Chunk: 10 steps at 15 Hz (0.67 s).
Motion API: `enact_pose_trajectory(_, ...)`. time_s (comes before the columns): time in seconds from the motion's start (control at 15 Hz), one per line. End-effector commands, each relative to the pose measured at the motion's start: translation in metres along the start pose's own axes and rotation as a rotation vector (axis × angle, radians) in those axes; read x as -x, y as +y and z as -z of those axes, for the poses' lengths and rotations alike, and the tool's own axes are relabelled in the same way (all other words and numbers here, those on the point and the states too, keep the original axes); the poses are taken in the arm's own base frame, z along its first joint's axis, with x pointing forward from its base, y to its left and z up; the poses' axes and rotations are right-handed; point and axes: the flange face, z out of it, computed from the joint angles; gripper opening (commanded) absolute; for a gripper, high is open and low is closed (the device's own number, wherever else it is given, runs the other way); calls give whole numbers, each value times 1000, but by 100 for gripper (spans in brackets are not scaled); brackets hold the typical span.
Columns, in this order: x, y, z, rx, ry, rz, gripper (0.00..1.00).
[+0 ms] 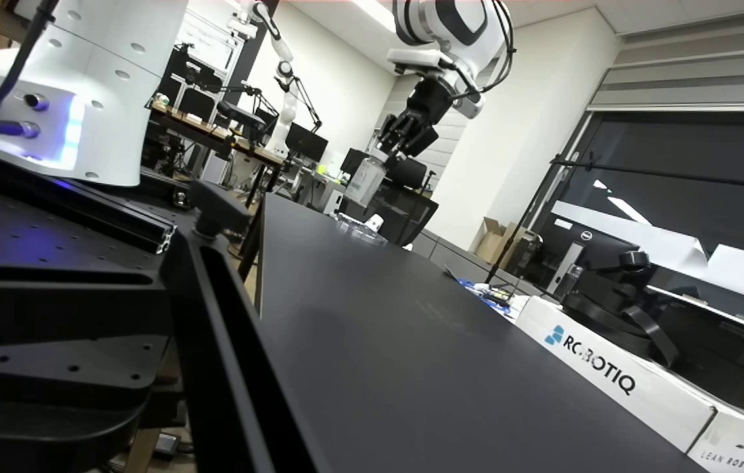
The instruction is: Move the bottle forward
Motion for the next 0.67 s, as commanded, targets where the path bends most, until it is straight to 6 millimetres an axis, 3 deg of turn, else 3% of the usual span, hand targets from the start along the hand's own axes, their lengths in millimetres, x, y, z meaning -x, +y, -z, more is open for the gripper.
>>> enact_pose_trajectory(0.0,20,24,-25,42,29,-17,19)
enact_pose_trajectory(0.33,19,53,-63,74,56,-74,19)
enact_pose_trajectory(0.6,16,66,-80,69,84,-120,19)
